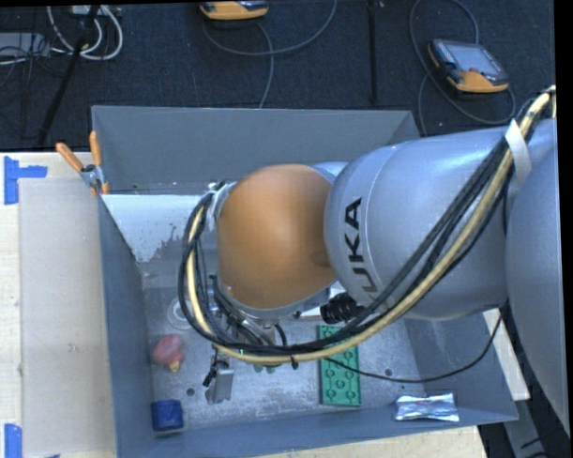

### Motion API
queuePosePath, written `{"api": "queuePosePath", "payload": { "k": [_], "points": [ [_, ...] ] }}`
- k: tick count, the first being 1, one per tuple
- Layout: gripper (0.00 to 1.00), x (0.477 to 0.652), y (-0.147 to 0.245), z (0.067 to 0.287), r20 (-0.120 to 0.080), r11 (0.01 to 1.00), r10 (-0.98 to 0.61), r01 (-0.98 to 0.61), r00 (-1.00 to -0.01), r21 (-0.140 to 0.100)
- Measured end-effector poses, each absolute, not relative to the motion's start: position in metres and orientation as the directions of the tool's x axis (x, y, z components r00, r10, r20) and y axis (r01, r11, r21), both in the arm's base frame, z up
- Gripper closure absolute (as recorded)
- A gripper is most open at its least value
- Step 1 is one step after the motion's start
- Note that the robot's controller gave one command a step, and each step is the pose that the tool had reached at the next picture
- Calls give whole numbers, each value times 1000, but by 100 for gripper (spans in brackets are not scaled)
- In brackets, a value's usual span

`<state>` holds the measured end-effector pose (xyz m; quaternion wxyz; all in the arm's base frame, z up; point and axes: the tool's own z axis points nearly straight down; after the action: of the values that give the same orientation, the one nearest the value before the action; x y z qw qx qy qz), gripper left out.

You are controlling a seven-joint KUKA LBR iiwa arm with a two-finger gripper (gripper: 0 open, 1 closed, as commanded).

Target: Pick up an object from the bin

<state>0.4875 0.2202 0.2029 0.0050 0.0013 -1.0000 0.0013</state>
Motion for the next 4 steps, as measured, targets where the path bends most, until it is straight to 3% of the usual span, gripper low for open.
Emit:
{"api": "queuePosePath", "payload": {
  "k": [1,2,3,4],
  "points": [
    [0,495,203,204,2,999,-49,-49,-999,-2],
    [0,501,220,71,-2,926,-377,-377,-926,0],
    [0,480,237,74,-14,824,-567,-567,-824,-5],
    [0,475,241,73,-15,665,-747,-747,-665,-4]
  ]
}}
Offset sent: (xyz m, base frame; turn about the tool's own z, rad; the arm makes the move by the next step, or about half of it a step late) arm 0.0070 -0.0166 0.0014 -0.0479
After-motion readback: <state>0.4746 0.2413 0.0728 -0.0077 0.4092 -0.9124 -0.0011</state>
